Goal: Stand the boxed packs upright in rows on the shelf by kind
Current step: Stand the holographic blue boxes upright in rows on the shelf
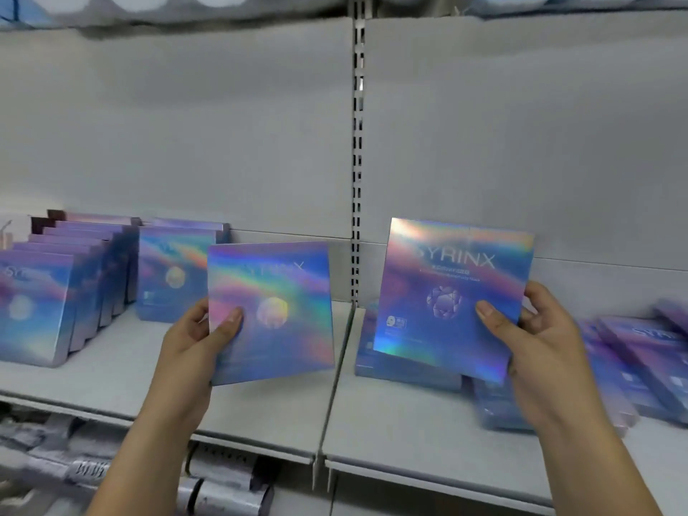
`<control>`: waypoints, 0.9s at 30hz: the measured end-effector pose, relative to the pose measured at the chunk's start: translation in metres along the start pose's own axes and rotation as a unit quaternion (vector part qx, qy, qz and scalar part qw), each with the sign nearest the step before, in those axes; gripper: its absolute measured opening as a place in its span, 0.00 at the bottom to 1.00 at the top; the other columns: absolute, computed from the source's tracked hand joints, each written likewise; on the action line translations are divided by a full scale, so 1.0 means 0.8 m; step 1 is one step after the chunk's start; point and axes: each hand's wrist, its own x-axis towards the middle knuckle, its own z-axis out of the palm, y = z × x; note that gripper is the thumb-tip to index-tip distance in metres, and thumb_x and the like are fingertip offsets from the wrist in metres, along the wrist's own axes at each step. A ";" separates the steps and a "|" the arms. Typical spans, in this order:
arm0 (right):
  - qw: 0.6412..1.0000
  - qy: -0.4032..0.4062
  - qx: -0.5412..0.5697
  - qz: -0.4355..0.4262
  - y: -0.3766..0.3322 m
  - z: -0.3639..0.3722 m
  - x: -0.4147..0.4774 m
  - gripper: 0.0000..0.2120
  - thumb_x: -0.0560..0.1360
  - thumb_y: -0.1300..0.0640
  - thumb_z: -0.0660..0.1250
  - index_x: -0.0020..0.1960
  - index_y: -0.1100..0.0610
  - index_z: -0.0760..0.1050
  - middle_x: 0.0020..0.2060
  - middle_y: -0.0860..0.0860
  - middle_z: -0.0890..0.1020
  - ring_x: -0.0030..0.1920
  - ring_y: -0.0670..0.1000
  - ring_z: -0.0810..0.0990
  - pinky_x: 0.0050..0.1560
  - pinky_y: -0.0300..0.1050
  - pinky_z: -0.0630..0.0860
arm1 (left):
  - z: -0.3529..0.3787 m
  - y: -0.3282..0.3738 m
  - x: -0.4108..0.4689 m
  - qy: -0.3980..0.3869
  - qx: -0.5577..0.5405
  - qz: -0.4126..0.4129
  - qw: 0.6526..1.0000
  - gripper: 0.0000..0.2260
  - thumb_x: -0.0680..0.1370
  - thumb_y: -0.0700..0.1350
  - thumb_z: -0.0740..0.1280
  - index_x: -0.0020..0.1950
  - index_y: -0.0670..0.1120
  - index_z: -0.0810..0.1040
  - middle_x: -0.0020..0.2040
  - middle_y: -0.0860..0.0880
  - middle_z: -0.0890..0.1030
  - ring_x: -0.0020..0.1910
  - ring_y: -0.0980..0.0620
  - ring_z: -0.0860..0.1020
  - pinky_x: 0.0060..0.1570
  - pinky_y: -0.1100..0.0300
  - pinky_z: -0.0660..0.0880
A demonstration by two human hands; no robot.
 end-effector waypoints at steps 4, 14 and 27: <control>0.999 -0.008 0.024 0.025 0.038 0.106 -0.031 0.21 0.69 0.61 0.73 0.63 0.56 0.78 0.54 0.55 0.87 0.51 0.54 0.88 0.47 0.47 0.85 | -0.100 0.012 0.025 -0.004 -0.040 0.017 0.999 0.13 0.76 0.50 0.69 0.61 0.53 0.84 0.59 0.50 0.86 0.54 0.53 0.86 0.45 0.60 0.83; 0.997 0.036 0.021 0.069 0.098 0.259 -0.101 0.20 0.68 0.62 0.73 0.60 0.57 0.81 0.55 0.56 0.87 0.52 0.54 0.88 0.45 0.45 0.84 | -0.252 0.012 0.075 -0.055 -0.036 -0.024 0.998 0.12 0.72 0.41 0.70 0.53 0.52 0.85 0.52 0.49 0.88 0.47 0.55 0.87 0.48 0.62 0.83; 0.992 -0.022 0.045 0.114 0.140 0.343 -0.089 0.16 0.69 0.62 0.73 0.57 0.54 0.84 0.54 0.57 0.87 0.52 0.58 0.88 0.44 0.49 0.85 | -0.322 0.040 0.054 -0.020 -0.062 -0.057 0.996 0.14 0.72 0.40 0.70 0.56 0.50 0.86 0.56 0.43 0.87 0.51 0.49 0.87 0.46 0.57 0.84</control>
